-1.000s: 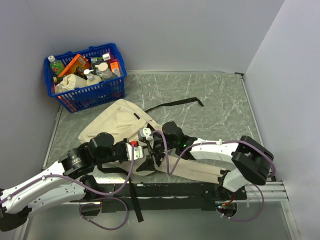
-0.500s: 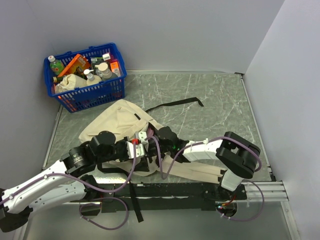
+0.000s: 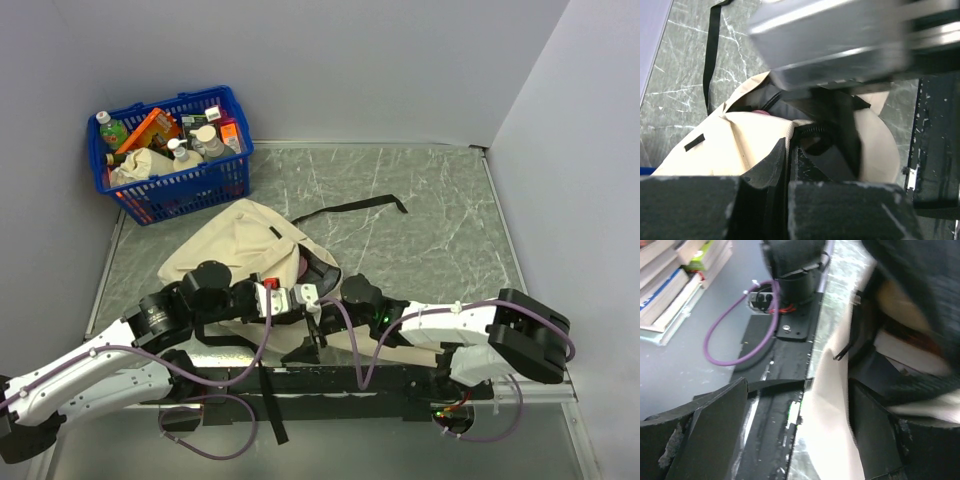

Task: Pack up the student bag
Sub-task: Zip the student bag at the center of the board.

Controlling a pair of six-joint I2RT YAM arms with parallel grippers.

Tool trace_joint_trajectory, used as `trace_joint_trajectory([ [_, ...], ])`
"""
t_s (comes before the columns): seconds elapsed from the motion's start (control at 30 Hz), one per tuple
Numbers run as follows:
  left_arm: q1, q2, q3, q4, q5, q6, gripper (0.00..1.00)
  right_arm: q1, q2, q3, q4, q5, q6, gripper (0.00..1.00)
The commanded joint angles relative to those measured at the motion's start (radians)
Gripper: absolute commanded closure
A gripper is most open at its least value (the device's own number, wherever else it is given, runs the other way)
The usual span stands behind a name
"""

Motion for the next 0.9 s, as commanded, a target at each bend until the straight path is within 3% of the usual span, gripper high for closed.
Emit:
trace_joint_trajectory([
  [0.0,-0.006,0.027,0.023,0.123,-0.011,0.004,0.99,0.049,-0.052,0.008,-0.013,0.007,-0.035,0.15],
  [0.2,-0.008,0.114,0.07,0.149,-0.019,-0.042,0.99,0.115,-0.039,0.016,-0.114,0.111,-0.063,0.21],
  [0.3,-0.008,0.142,0.074,0.192,-0.008,-0.052,0.99,0.234,-0.004,0.038,-0.193,0.33,-0.155,0.27],
  [0.33,-0.01,0.154,0.08,0.198,-0.006,-0.049,0.99,0.27,0.014,0.042,-0.213,0.527,-0.197,0.27],
  [0.47,-0.008,0.17,0.09,0.221,0.001,-0.062,0.99,0.455,0.134,0.011,-0.069,0.919,-0.261,0.25],
  [0.67,-0.008,0.147,0.078,0.189,0.008,-0.056,0.99,0.462,0.2,0.016,0.101,1.029,-0.31,0.17],
  [0.87,-0.008,0.134,0.074,0.175,0.029,-0.046,0.99,0.4,0.143,-0.007,0.187,1.001,-0.27,0.13],
])
